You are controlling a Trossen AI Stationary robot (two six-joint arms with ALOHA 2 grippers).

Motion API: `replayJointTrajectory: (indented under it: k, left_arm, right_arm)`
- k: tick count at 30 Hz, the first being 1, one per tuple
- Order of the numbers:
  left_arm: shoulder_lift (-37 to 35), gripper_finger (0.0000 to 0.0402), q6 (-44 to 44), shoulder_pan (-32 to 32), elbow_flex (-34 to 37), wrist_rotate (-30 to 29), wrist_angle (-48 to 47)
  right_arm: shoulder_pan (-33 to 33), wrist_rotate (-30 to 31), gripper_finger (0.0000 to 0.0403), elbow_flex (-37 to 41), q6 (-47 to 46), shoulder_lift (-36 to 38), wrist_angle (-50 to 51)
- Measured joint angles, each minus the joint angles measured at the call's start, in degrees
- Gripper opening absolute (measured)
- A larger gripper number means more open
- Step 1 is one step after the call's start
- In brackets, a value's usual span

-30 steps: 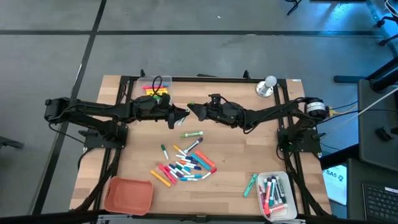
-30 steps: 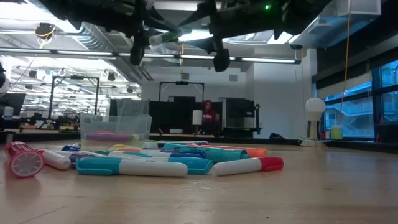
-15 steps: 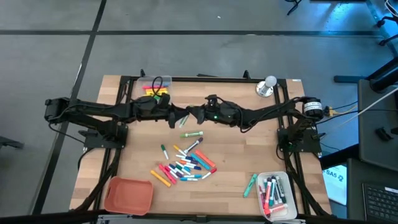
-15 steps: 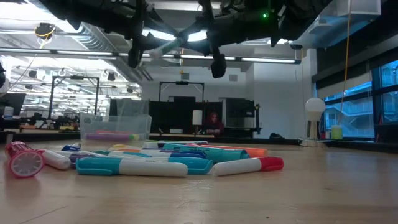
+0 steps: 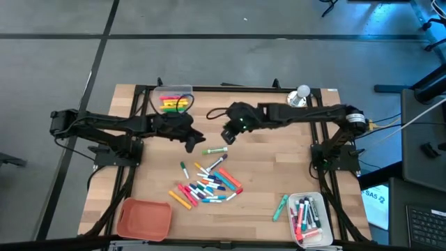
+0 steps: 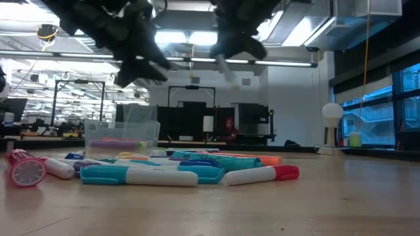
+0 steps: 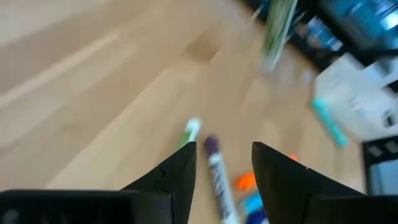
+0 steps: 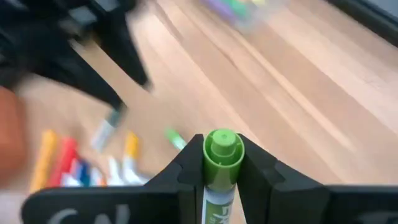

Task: Pick & Place Markers
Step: Put the middle center pitch green pen into the white bin

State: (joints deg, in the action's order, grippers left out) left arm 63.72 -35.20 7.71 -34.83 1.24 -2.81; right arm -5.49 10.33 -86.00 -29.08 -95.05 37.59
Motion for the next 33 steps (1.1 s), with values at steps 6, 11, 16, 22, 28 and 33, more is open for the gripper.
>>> replayJointTrajectory:
  k: [6,11,16,22,28,33]
  left_arm:
    - [0.0,0.0152,0.0,-1.4,0.0,-0.2,-8.5]
    - [0.0,0.0152,0.0,-2.8,0.0,-2.9,-10.7]
    - [0.0,0.0152,0.6,-3.2,0.0,-7.7,-10.6]
    - [0.1,0.0152,3.6,-3.1,0.0,-11.5,-9.6]
    - [3.9,0.0153,7.9,-2.7,0.0,-10.1,-4.9]
    - [10.2,0.0153,8.0,-1.6,0.0,-5.6,-0.4]
  right_arm:
    - [-1.6,-1.3,0.0066,-7.7,0.2,0.0,21.0]
    - [-0.5,-5.6,0.0066,-11.9,-0.7,0.1,37.4]
    - [3.9,-8.8,0.0066,-13.1,-5.8,0.7,49.1]
    - [10.5,-9.0,0.0066,-13.1,-13.6,3.2,51.4]
    - [15.5,-9.0,0.0066,-13.1,-22.4,5.4,51.5]
    - [19.5,-9.1,0.0066,-13.1,-29.5,5.9,52.5]
